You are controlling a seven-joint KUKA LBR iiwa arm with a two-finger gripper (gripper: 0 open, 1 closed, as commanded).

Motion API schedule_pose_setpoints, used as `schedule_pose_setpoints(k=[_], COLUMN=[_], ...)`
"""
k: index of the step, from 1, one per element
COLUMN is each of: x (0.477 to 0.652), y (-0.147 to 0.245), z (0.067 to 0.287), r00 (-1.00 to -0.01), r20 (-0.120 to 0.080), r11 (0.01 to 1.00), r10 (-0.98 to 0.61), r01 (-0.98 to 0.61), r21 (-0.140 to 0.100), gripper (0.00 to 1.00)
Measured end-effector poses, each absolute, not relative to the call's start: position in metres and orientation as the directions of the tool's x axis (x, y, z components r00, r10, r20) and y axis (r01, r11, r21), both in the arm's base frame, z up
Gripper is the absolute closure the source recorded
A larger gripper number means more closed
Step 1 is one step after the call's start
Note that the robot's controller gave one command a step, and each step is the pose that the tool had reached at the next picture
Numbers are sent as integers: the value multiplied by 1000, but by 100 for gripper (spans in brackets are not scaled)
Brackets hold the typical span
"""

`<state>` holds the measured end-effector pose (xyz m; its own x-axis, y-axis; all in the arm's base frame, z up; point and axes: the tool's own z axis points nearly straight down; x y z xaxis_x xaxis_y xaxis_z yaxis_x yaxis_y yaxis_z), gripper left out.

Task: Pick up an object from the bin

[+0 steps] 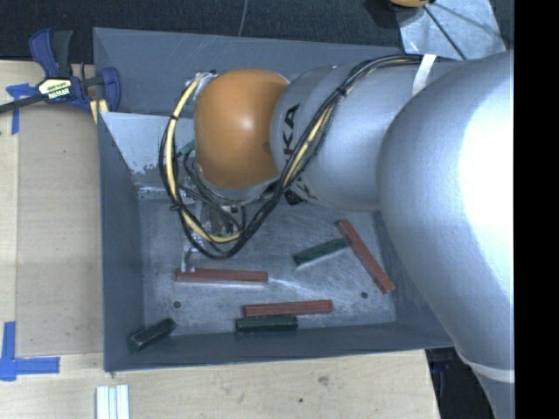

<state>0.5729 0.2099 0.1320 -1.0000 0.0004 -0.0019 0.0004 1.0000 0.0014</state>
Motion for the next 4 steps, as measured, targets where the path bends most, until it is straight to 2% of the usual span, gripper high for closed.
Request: schedule_pose_setpoints(k=[1, 2, 3, 4], x=[559, 562, 549, 550], y=[163, 166, 163, 159], z=[80, 85, 99, 73], r00=[-1000, -1000, -1000, -1000], r20=[-5, -8, 0, 0], r11=[1000, 1000, 1000, 1000], r10=[-3, -5, -6, -22], r01=[-3, -5, -6, -22], r21=[9, 8, 0, 0], gripper=[0, 0, 0, 0])
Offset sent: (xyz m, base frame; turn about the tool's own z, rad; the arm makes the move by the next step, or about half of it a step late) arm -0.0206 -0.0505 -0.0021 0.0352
